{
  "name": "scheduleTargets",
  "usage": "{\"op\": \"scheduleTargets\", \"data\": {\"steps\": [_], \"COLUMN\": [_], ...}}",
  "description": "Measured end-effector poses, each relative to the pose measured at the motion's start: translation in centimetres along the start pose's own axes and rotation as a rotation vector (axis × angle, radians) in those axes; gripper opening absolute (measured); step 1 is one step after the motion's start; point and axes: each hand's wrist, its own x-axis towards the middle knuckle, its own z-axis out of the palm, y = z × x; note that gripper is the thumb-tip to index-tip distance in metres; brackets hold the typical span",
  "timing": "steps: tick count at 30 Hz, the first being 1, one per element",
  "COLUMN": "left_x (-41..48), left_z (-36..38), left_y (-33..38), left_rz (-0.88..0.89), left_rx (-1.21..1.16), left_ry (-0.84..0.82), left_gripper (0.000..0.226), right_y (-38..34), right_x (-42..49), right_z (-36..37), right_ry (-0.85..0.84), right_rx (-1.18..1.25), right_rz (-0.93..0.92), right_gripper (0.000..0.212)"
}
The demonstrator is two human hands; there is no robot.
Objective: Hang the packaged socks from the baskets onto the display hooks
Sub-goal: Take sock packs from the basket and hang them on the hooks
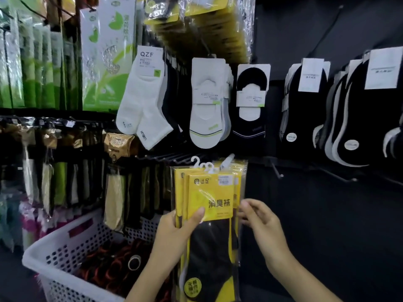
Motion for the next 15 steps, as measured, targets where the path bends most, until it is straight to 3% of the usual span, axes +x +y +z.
{"op": "scheduleTargets", "data": {"steps": [3,7,10,15], "left_x": [-0.7,-0.9,-0.9,-0.4], "left_z": [3.0,5.7,6.6,6.2], "left_y": [0.1,0.2,0.3,0.7], "left_rz": [-0.018,-0.014,-0.014,0.029], "left_rx": [-0.045,-0.04,-0.032,-0.064], "left_ry": [-0.047,0.001,0.021,0.099], "left_gripper": [0.032,0.026,0.045,0.049], "right_y": [-1.2,-1.4,-1.3,-1.4], "right_x": [-1.6,-2.3,-2.5,-2.7], "right_z": [-0.6,-3.1,-5.3,-8.7], "right_ry": [0.032,0.043,0.014,0.108], "right_rx": [0.095,0.163,0.2,0.17], "right_rz": [-0.073,0.01,0.1,0.103], "right_gripper": [0.035,0.032,0.026,0.015]}}
